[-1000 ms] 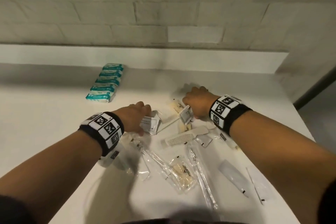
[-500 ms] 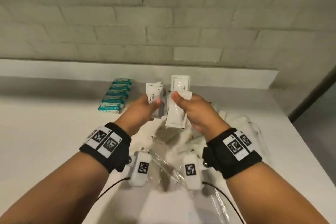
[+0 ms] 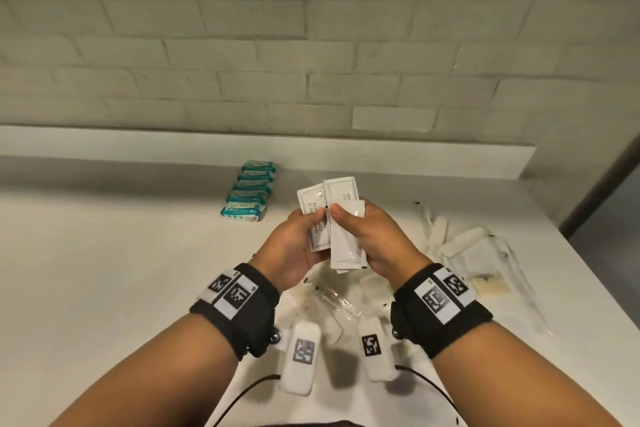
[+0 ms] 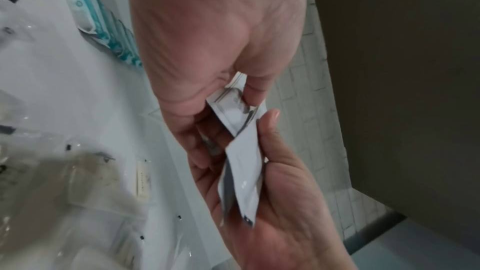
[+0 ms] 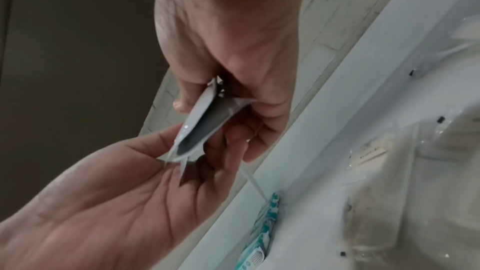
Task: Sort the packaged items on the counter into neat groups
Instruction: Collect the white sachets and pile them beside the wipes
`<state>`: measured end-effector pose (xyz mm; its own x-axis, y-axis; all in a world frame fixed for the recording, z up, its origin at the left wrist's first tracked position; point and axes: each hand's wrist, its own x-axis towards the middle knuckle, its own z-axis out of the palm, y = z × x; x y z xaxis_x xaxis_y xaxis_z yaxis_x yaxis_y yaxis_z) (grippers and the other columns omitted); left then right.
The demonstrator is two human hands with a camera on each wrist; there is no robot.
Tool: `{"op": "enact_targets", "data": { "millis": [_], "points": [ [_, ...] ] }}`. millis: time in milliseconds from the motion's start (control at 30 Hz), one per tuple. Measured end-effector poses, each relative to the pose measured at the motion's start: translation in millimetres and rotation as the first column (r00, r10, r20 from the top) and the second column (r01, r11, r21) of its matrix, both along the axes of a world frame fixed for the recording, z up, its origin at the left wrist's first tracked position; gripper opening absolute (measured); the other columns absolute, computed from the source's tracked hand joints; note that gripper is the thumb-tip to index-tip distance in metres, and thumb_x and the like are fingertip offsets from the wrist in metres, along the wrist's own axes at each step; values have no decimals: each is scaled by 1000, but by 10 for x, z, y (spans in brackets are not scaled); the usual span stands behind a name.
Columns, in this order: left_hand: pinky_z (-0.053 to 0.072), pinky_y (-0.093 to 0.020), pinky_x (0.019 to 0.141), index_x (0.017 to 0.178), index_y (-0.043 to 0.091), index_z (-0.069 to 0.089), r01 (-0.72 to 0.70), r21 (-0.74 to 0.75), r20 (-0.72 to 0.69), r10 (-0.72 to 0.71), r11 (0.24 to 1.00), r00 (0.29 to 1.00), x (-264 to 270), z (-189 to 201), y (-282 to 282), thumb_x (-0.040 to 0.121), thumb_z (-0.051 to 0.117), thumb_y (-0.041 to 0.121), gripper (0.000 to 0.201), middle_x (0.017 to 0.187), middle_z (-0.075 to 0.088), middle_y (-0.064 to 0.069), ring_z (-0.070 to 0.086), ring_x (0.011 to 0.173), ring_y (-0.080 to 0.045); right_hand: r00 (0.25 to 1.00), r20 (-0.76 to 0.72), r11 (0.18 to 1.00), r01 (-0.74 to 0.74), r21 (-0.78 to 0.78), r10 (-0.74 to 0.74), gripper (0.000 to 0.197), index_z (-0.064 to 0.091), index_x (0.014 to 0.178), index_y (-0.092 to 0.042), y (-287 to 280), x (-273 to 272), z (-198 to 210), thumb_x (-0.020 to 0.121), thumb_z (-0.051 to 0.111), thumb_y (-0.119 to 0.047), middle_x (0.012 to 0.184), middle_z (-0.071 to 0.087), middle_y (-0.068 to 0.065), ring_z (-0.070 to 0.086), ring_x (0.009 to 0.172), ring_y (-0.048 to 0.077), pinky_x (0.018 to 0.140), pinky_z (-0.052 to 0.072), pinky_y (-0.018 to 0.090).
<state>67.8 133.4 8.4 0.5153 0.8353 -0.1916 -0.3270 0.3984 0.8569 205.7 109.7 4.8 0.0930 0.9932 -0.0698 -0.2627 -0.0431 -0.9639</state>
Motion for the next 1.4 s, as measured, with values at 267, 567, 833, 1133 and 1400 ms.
{"op": "enact_targets", "data": {
  "millis": [267, 567, 833, 1133, 1400],
  "points": [
    [55, -36, 84, 121, 12, 65, 76, -2, 24, -76, 997, 997, -26, 8, 97, 93, 53, 30, 35, 108, 71, -7, 69, 91, -20, 997, -61, 997, 41, 69, -36, 58, 54, 125, -3, -34, -60, 26, 78, 74, -31, 119, 65, 21, 62, 109, 38, 98, 47, 51],
    [54, -37, 82, 107, 8, 70, 72, -35, 5, -72, 997, 997, 76, -43, 267, 88, 59, 14, 22, 97, 72, -11, 70, 81, -21, 997, -73, 994, 15, 109, -7, 86, 55, 123, -3, 1, -7, 60, 56, 87, -48, 116, 65, 21, 65, 100, 32, 91, 52, 45],
    [58, -36, 72, 113, 8, 66, 82, -224, 17, -80, 971, 997, 144, -103, 277, 91, 55, 25, 30, 102, 70, -13, 69, 83, -24, 987, 158, 988, 18, 151, -42, 14, 62, 101, -18, -57, -20, 285, 88, 63, -24, 94, 70, 7, 67, 89, 24, 85, 53, 41],
    [57, -44, 81, 129, 20, 55, 196, 13, -22, -195, 981, 980, 144, -6, 148, 90, 50, 44, 46, 120, 67, -12, 68, 102, -26, 833, 482, 961, 266, 79, -271, 26, 63, 104, -21, 73, -67, 176, 95, 51, -42, 113, 57, 9, 62, 99, 25, 89, 51, 42],
    [58, -40, 75, 130, 10, 54, 31, 55, 22, -32, 998, 999, 27, -68, 238, 86, 62, 0, 46, 111, 69, -14, 69, 94, -28, 917, 389, 993, 115, -37, -91, 36, 56, 105, -1, -70, 11, 105, 80, 75, -19, 83, 61, 7, 55, 61, 10, 52, 44, 18]
  ]
}}
